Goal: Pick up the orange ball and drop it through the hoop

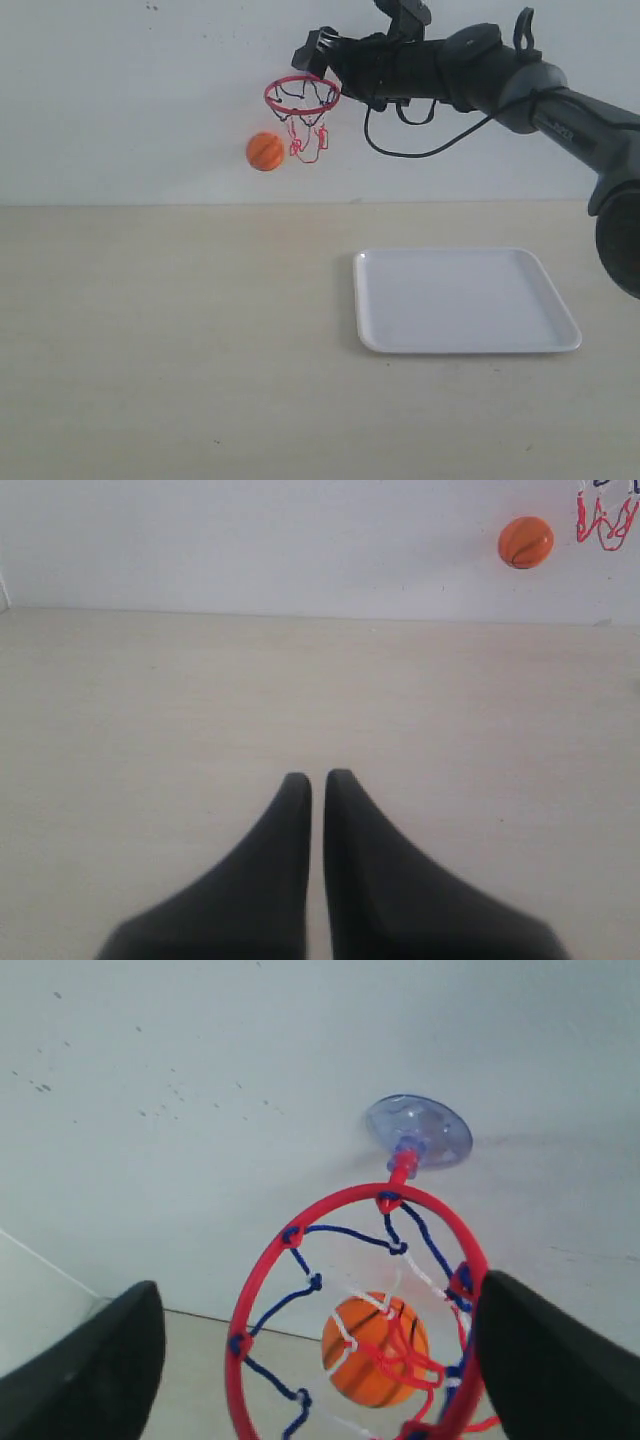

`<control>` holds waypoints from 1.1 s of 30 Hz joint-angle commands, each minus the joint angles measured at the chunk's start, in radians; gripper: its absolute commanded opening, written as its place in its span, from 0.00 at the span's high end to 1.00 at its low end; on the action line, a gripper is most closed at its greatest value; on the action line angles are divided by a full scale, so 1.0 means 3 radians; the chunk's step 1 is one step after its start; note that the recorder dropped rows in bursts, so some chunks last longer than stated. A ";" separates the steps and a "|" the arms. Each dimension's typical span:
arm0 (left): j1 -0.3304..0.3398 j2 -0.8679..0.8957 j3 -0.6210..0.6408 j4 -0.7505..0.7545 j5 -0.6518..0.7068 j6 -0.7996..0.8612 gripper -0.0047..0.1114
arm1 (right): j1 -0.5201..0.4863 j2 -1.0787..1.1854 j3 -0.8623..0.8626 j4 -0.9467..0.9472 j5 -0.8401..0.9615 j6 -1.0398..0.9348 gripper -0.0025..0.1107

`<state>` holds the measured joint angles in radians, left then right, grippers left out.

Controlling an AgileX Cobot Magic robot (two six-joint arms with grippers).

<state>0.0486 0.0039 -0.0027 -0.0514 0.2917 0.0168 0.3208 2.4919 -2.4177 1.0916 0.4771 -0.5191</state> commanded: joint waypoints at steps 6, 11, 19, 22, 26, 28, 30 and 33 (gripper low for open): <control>0.0000 -0.0013 0.0009 -0.0034 -0.0002 0.0012 0.92 | -0.0356 -0.0279 -0.0018 -0.0070 0.1106 0.0002 0.95; 0.0000 -0.0013 0.0009 -0.0034 -0.0002 0.0012 0.92 | -0.0671 -0.0308 -0.0018 -0.0084 0.2087 0.0067 0.98; 0.0000 -0.0013 0.0009 -0.0034 -0.0002 0.0012 0.92 | -0.0938 -0.0403 -0.0018 -0.0168 0.2480 0.0353 0.98; 0.0000 -0.0013 0.0009 -0.0034 -0.0002 0.0012 0.92 | -0.0916 -0.0538 0.0003 -0.0564 0.2480 0.0532 0.98; 0.0000 -0.0013 0.0009 -0.0034 -0.0002 0.0012 0.92 | -0.0854 -0.0725 0.0016 -0.0940 0.2480 0.0730 0.98; 0.0000 -0.0013 0.0009 -0.0034 -0.0002 0.0012 0.92 | -0.0828 -0.0838 0.0110 -0.1036 0.2480 0.0792 0.98; 0.0000 -0.0013 0.0009 -0.0034 -0.0002 0.0012 0.92 | -0.0803 -0.1000 0.0310 -0.1078 0.2480 0.0787 0.98; 0.0000 -0.0013 0.0009 -0.0034 -0.0002 0.0012 0.92 | -0.0757 -0.1298 0.0775 -0.1134 0.2480 0.0709 0.98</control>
<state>0.0486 0.0039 -0.0027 -0.0514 0.2917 0.0168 0.0840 2.1776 -2.2847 0.7791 1.2125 -0.2903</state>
